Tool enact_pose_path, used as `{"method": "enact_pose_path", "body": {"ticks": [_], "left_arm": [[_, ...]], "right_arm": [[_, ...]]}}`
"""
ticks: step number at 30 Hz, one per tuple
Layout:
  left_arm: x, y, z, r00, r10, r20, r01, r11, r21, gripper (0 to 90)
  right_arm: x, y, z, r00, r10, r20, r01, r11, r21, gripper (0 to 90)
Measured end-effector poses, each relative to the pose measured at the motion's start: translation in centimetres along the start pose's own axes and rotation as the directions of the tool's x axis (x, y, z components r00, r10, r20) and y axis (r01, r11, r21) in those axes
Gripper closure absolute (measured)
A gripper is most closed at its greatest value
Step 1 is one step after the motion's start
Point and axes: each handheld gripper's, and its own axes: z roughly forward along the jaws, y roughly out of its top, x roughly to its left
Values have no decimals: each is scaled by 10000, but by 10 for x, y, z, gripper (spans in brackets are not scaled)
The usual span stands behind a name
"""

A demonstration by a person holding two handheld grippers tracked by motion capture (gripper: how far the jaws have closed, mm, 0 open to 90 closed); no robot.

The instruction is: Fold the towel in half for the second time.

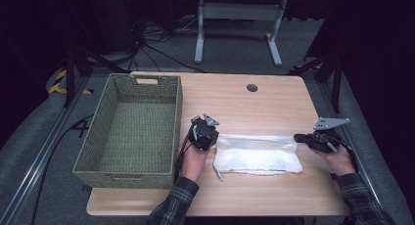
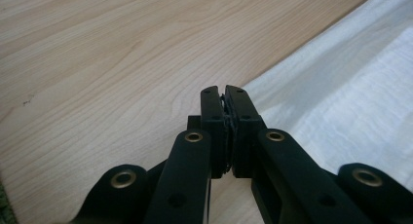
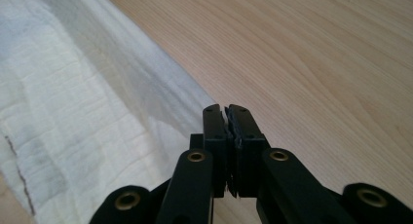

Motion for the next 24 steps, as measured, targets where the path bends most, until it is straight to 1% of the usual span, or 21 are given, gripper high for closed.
{"method": "enact_pose_path", "body": {"ticks": [1, 2, 4, 5, 6, 8, 9, 10, 11, 12, 13, 14, 15, 17, 22, 23, 24], "left_arm": [[-2, -1, -1, 9999, -59, 93, 59, 10000, 37, 875], [-4, -3, -3, 9999, 8, 114, -8, 10000, 18, 874], [-6, -5, -6, 9999, 45, 112, -45, 10000, -14, 874], [-6, -5, -7, 9998, 161, 80, -161, 9999, -11, 874], [-8, -6, -9, 9999, 99, 77, -98, 9999, -68, 874], [-10, -7, -11, 9999, 123, 81, -123, 9999, -40, 874], [-11, -8, -12, 9997, 230, 83, -229, 9997, -94, 874], [-12, -9, -13, 9997, 187, 126, -186, 9998, -83, 874], [-13, -9, -14, 9995, 285, 117, -284, 9996, -93, 874], [-14, -10, -16, 9996, 256, 118, -255, 9996, -115, 874], [-15, -10, -17, 9994, 307, 129, -307, 9995, -43, 874], [-16, -11, -19, 9994, 321, 86, -320, 9994, -87, 874], [-17, -13, -21, 9994, 289, 170, -288, 9995, -85, 874], [-18, -14, -23, 9989, 436, 141, -435, 9990, -94, 874], [-20, -18, -27, 9989, 422, 198, -420, 9991, -93, 873], [-21, -19, -28, 9992, 323, 234, -321, 9994, -99, 873], [-23, -21, -30, 9992, 304, 274, -302, 9995, -54, 873]], "right_arm": [[1, -1, -2, 10000, 3, 2, -3, 10000, 22, 872], [2, -2, -3, 10000, 20, -18, -20, 10000, 55, 871], [5, -5, -6, 9999, 47, -129, -47, 10000, -39, 870], [6, -6, -8, 9999, 25, -130, -26, 10000, -90, 870], [7, -6, -9, 9999, 36, -165, -38, 9999, -112, 869], [10, -6, -11, 9999, -38, -125, 35, 9999, -168, 868], [11, -6, -12, 9999, -54, -133, 52, 9999, -147, 868], [13, -7, -12, 9999, -69, -144, 67, 9998, -166, 868], [14, -8, -13, 9999, -89, -128, 87, 9999, -142, 868], [15, -8, -14, 9998, -99, -147, 97, 9999, -131, 868], [16, -9, -15, 9998, -65, -179, 62, 9999, -160, 868], [16, -9, -16, 9998, -91, -187, 87, 9998, -171, 868], [18, -10, -17, 9997, -81, -209, 76, 9997, -220, 868], [22, -12, -21, 9996, -120, -245, 114, 9996, -266, 867], [28, -14, -24, 9992, -201, -336, 192, 9995, -263, 867], [29, -15, -25, 9991, -223, -349, 214, 9994, -258, 867], [31, -17, -26, 9990, -219, -388, 208, 9994, -264, 867]]}}
